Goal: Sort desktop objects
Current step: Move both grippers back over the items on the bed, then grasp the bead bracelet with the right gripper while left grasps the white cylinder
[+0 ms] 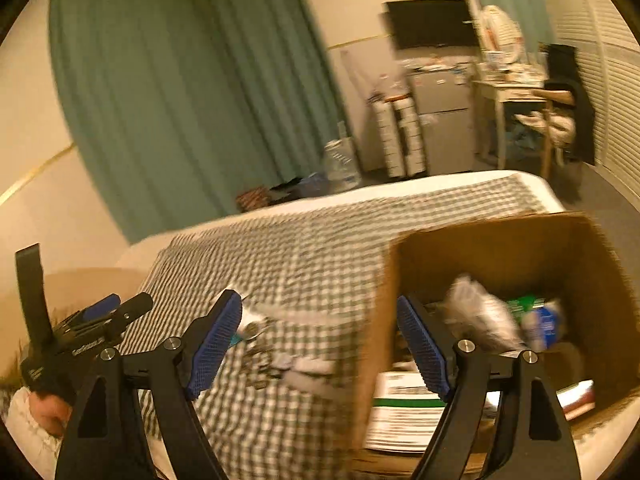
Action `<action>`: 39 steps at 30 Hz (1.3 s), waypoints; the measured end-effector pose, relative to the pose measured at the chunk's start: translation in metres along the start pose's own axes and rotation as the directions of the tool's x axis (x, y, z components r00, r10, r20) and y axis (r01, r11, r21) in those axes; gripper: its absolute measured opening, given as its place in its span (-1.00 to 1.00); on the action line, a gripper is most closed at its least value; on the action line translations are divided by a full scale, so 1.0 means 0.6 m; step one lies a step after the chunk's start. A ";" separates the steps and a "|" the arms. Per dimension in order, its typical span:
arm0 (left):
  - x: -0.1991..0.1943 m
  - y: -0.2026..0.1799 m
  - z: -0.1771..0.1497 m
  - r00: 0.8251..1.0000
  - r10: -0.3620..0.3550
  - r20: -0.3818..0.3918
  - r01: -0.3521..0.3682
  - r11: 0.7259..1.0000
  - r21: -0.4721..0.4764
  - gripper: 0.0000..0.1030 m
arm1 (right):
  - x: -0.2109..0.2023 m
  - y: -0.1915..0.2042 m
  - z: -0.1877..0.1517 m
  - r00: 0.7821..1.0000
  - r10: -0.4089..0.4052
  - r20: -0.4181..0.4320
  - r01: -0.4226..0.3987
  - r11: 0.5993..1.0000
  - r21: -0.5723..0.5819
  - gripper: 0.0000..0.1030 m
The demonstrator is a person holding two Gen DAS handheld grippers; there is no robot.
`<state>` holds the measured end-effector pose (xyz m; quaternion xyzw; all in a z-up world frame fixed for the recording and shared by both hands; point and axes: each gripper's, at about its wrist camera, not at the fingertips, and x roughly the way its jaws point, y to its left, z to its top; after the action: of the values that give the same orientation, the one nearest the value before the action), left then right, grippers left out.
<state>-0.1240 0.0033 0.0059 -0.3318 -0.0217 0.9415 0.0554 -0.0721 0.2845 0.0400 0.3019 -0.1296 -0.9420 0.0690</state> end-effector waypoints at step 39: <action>0.231 0.070 -0.156 0.981 -0.004 -0.191 -0.021 0.992 -0.127 0.90 | 0.312 0.091 -0.124 0.953 -0.043 -0.301 -0.021 0.979 -0.204 -0.78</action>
<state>-0.1762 -0.0213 -0.1562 -0.4237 -0.0755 0.9021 0.0317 -0.1771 0.1782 -0.1059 0.4351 -0.0180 -0.8930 0.1136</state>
